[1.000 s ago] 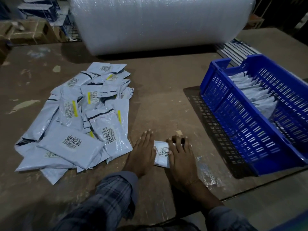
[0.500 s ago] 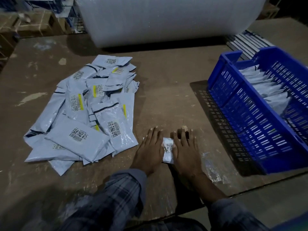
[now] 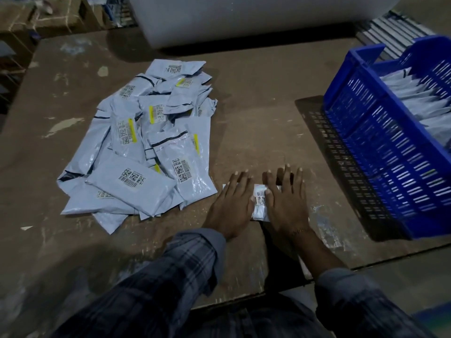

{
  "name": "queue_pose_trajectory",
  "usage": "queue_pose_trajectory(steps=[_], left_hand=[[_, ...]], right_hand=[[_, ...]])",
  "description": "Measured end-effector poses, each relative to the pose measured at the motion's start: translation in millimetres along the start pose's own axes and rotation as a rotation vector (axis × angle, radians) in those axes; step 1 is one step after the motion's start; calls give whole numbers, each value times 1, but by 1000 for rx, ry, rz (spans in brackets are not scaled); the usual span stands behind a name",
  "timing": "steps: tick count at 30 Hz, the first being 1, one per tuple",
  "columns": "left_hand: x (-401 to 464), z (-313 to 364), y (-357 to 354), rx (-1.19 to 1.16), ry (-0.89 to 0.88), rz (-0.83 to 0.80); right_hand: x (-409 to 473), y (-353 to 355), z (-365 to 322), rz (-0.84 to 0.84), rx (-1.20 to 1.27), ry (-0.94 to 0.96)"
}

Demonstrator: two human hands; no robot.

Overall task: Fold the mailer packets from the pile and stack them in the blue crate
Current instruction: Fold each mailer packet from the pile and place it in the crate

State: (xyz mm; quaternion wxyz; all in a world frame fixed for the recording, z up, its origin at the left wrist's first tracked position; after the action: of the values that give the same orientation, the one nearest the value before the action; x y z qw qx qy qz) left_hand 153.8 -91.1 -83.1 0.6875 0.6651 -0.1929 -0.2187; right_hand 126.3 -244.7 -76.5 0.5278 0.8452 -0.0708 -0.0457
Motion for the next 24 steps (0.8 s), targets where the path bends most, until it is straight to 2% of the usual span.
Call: queue_pose_trajectory(steps=[4, 6, 8, 10, 13, 18, 24], left_hand=[[12, -13, -7, -11, 204, -16], [6, -3, -3, 24, 149, 13], [-3, 14, -2, 76, -4, 41], [-6, 20, -4, 52, -84, 33], [0, 4, -6, -8, 9, 23], [18, -13, -1, -14, 206, -26], [5, -4, -3, -32, 109, 27]], right_hand=[[-31, 2, -10, -19, 29, 133], [-25, -1, -10, -36, 30, 131], [-8, -6, -6, -39, 21, 44], [7, -7, -3, -40, 23, -42], [5, -5, -4, -14, -49, 21], [-15, -4, -5, -48, -26, 145], [-9, -4, -3, -25, 45, 45]])
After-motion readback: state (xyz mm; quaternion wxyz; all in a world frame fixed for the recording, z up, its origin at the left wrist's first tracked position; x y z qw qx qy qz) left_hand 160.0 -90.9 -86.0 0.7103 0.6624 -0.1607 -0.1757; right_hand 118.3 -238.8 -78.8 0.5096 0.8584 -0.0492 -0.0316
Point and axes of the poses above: each hand's wrist, its own x-axis towards the middle knuckle, its own y-axis out of the back of the hand, z = x × y, the point moved 7 cm from there along x, towards the middle knuckle, and after that the axes turned 14 degrees about x, right-handed, at the moved point
